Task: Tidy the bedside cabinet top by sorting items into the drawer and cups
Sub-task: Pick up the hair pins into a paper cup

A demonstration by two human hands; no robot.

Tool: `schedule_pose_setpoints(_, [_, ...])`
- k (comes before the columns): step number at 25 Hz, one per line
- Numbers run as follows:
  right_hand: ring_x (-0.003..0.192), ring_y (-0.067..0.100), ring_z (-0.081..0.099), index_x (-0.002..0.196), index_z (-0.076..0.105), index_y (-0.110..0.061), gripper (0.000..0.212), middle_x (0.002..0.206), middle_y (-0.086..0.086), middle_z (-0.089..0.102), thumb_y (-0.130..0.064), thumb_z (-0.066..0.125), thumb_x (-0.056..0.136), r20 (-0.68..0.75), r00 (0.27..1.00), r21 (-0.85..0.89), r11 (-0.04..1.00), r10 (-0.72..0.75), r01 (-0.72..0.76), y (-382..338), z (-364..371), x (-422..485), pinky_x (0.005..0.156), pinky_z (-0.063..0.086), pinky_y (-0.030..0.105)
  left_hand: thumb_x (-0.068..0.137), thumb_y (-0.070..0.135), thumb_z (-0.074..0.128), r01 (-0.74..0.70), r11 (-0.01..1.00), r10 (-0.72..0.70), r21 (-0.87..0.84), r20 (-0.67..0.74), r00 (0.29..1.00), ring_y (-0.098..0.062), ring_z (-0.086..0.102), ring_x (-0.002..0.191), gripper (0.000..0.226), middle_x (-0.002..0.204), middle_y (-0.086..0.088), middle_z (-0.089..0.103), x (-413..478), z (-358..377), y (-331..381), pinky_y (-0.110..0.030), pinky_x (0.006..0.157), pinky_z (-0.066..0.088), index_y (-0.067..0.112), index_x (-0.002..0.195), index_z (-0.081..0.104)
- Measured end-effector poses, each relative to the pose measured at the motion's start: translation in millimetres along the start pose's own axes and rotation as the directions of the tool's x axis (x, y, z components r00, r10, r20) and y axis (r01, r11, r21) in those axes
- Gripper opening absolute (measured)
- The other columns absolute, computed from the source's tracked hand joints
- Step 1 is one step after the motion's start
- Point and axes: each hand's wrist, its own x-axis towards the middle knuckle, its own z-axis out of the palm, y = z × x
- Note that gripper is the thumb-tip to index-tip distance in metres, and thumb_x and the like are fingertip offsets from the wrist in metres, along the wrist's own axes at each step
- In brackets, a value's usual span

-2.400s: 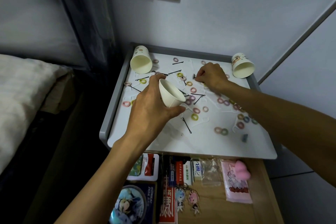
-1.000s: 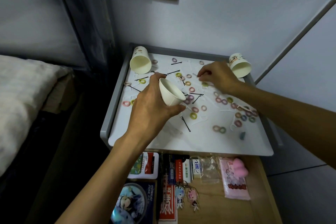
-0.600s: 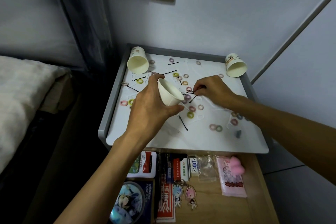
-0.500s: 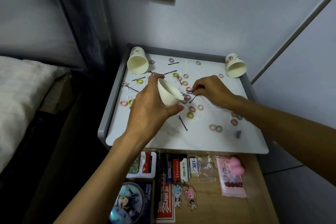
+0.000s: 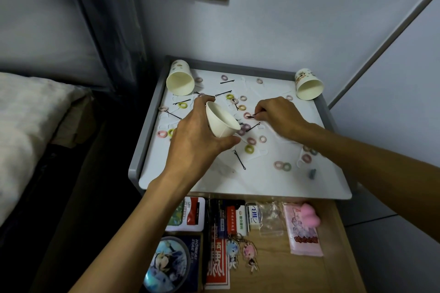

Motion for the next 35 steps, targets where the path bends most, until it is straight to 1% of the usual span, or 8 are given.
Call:
schedule_pose_setpoints(3, [0.079, 0.013, 0.062, 0.092, 0.073, -0.015, 0.009, 0.084, -0.003, 0.071, -0.021, 0.067, 0.089, 0.013, 0.997, 0.107, 0.991, -0.082, 0.080, 1.6, -5.8, -7.0, 0.065, 0.041, 0.024, 0.064, 0.039, 0.086, 0.000, 1.000, 0.000, 0.011, -0.007, 1.000, -0.022, 0.060, 0.093, 0.080, 0.101, 0.006, 0.056, 0.1, -0.5, -1.1, -0.045, 0.071, 0.058, 0.030, 0.130, 0.041])
schedule_pose_setpoints(10, [0.085, 0.016, 0.062, 0.093, 0.074, -0.012, 0.008, 0.089, 0.003, 0.071, -0.015, 0.070, 0.086, 0.091, 0.953, 0.065, 0.957, -0.287, 0.282, -1.0, -2.1, -12.8, 0.076, 0.042, 0.025, 0.064, 0.040, 0.086, 0.001, 1.000, -0.001, 0.010, -0.002, 1.000, -0.022, 0.060, 0.093, 0.079, 0.102, 0.006, 0.057, 0.6, 1.3, -1.0, -0.045, 0.070, 0.057, 0.030, 0.128, 0.041])
schedule_pose_setpoints(14, [0.087, 0.018, 0.063, 0.093, 0.074, -0.012, 0.009, 0.091, 0.003, 0.071, -0.015, 0.070, 0.086, 0.108, 0.958, 0.057, 0.964, -0.265, 0.260, -1.9, -1.4, -9.4, 0.077, 0.043, 0.026, 0.063, 0.040, 0.086, 0.005, 1.000, -0.005, 0.011, 0.001, 1.000, -0.022, 0.061, 0.092, 0.079, 0.103, 0.004, 0.059, 0.8, 1.9, -1.4, -0.045, 0.070, 0.058, 0.030, 0.128, 0.041])
schedule_pose_setpoints(21, [0.094, 0.017, 0.053, 0.092, 0.069, -0.013, 0.008, 0.094, 0.000, 0.063, -0.019, 0.063, 0.092, 0.146, 0.921, -0.178, 0.906, -0.362, 0.384, -3.4, -0.7, -6.3, 0.066, 0.024, 0.023, 0.064, 0.039, 0.087, 0.001, 1.000, -0.001, 0.020, -0.004, 1.000, -0.023, 0.061, 0.093, 0.080, 0.103, 0.005, 0.058, -0.7, 1.9, -0.4, -0.045, 0.070, 0.058, 0.029, 0.128, 0.041])
schedule_pose_setpoints(25, [0.092, 0.017, 0.057, 0.096, 0.068, -0.014, 0.012, 0.097, 0.000, 0.066, -0.023, 0.060, 0.093, 0.109, 0.964, 0.002, 0.969, -0.244, 0.246, 0.0, -10.2, -6.5, 0.076, 0.042, 0.033, 0.064, 0.040, 0.087, 0.005, 1.000, -0.005, 0.018, -0.007, 1.000, -0.023, 0.061, 0.094, 0.079, 0.101, 0.006, 0.058, -0.3, -0.5, -0.5, -0.044, 0.071, 0.058, 0.029, 0.129, 0.042])
schedule_pose_setpoints(30, [0.086, 0.021, 0.063, 0.112, 0.069, -0.025, 0.022, 0.096, -0.002, 0.072, -0.023, 0.054, 0.097, 0.224, 0.926, -0.203, 0.915, -0.303, 0.348, 4.5, -34.4, -8.3, 0.072, 0.049, 0.038, 0.064, 0.042, 0.086, 0.013, 1.000, -0.013, 0.022, -0.004, 1.000, -0.022, 0.060, 0.095, 0.079, 0.104, 0.006, 0.058, -1.0, -1.2, 0.2, -0.045, 0.073, 0.057, 0.030, 0.129, 0.042])
schedule_pose_setpoints(33, [0.077, 0.016, 0.054, 0.125, 0.066, -0.027, 0.037, 0.093, 0.001, 0.069, -0.009, 0.053, 0.095, 0.274, 0.898, -0.208, 0.890, -0.344, 0.405, 4.5, -46.1, -11.7, 0.068, 0.045, 0.036, 0.064, 0.041, 0.086, 0.007, 1.000, -0.007, 0.023, 0.004, 1.000, -0.023, 0.060, 0.093, 0.080, 0.104, 0.005, 0.058, -2.4, 0.0, 1.7, -0.045, 0.073, 0.057, 0.031, 0.128, 0.041])
schedule_pose_setpoints(35, [0.083, 0.019, 0.056, 0.131, 0.061, -0.029, 0.046, 0.097, 0.002, 0.068, -0.003, 0.050, 0.095, 0.284, 0.902, -0.247, 0.884, -0.325, 0.397, 3.0, -51.9, -14.6, 0.069, 0.042, 0.034, 0.064, 0.040, 0.086, 0.002, 1.000, -0.002, 0.020, 0.012, 1.000, -0.023, 0.060, 0.093, 0.080, 0.104, 0.005, 0.058, -3.2, 0.7, 2.9, -0.043, 0.074, 0.056, 0.030, 0.128, 0.040])
